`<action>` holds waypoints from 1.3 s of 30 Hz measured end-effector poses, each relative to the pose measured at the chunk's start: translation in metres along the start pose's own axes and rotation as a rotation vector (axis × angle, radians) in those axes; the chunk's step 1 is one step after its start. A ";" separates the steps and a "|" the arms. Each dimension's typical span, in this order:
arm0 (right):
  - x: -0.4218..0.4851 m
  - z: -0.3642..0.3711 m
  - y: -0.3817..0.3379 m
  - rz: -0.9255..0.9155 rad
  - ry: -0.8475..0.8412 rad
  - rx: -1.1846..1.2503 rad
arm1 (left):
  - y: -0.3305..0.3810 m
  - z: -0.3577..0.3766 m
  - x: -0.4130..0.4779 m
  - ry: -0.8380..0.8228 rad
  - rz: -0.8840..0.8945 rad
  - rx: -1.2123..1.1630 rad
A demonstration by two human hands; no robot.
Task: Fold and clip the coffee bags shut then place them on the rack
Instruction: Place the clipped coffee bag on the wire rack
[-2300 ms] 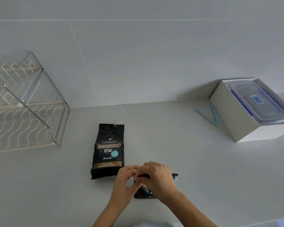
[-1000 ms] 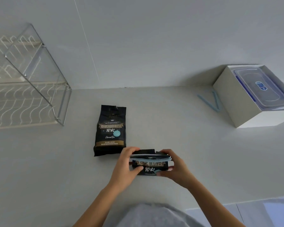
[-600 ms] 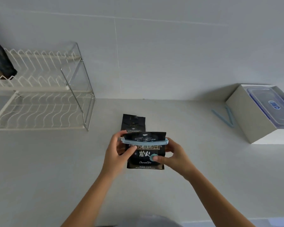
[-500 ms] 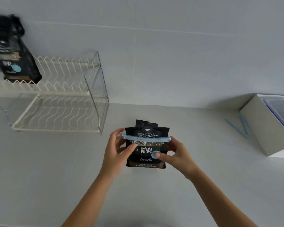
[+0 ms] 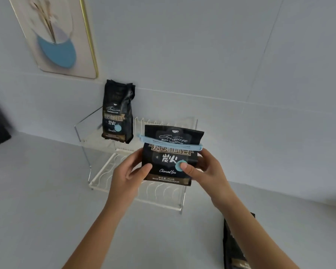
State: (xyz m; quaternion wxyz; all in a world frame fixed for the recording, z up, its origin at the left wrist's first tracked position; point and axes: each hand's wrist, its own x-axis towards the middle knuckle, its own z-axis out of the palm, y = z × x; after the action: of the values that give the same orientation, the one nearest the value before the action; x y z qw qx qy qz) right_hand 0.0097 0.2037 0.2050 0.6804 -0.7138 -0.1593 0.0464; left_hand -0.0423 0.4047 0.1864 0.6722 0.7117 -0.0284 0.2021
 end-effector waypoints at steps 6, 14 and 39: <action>0.088 0.047 -0.011 0.059 0.106 0.057 | -0.002 -0.028 0.091 0.153 0.084 0.201; 0.174 0.076 0.026 0.177 0.187 -0.055 | -0.038 -0.032 0.171 -0.008 -0.179 0.261; 0.187 0.094 0.030 0.250 0.043 -0.044 | -0.046 -0.022 0.170 0.123 -0.244 0.096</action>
State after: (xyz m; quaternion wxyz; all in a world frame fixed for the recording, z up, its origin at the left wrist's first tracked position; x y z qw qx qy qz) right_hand 0.1652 0.3471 0.1968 0.6568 -0.7436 -0.0554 0.1122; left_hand 0.1224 0.4692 0.1983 0.6573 0.7276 0.1091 0.1631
